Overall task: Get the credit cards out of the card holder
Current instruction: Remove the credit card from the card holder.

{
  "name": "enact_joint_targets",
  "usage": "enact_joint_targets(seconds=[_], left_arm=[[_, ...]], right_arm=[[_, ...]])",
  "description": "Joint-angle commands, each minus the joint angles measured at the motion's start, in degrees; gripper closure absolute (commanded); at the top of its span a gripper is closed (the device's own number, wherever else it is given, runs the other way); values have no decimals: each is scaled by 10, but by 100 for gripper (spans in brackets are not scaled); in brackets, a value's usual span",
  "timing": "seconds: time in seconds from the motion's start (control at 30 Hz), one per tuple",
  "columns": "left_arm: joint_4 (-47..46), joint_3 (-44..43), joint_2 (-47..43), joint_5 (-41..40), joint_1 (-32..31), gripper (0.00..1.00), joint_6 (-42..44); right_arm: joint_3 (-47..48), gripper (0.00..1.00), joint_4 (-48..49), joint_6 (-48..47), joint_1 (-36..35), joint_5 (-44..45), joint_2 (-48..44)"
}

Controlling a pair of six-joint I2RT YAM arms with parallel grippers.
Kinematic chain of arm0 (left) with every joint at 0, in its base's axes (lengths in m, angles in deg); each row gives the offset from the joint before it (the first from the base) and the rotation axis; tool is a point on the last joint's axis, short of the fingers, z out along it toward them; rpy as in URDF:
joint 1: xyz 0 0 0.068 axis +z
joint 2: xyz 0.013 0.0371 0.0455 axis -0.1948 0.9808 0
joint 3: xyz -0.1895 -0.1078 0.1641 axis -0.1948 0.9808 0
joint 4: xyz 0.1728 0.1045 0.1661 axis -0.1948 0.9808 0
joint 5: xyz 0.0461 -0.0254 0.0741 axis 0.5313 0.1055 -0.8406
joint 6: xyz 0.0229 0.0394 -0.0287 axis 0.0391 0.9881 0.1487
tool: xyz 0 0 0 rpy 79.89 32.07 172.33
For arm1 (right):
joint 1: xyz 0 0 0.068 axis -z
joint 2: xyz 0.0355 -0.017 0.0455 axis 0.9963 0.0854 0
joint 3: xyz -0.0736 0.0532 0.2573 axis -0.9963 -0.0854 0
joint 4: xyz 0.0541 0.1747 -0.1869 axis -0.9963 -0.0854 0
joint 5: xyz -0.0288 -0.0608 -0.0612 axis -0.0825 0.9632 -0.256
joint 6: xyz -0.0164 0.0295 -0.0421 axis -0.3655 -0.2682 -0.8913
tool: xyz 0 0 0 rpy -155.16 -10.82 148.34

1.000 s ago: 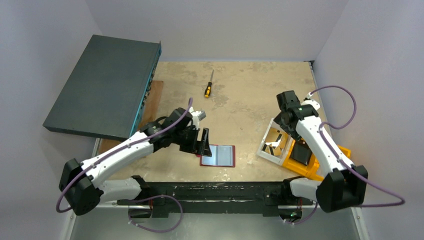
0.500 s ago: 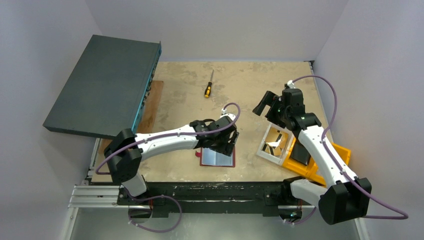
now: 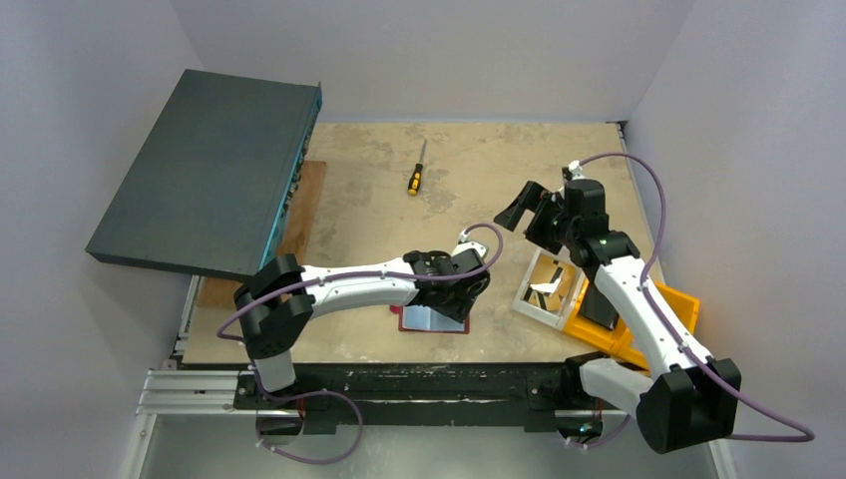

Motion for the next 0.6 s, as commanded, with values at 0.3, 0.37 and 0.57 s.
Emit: enact_joint_targets(seconds=[0.3,0.37,0.57], left_arm=[[-18,3,45,-12,-11,45,11],[-18,6,51,-12,-11,47,8],[-9,9,65,-20,-11,57,4]], right_arm=[[-35,1,24,13,-1,-9,-25],[-37,1,24,11,0,-9,-21],[-47,1,32,13,0,-15,-17]])
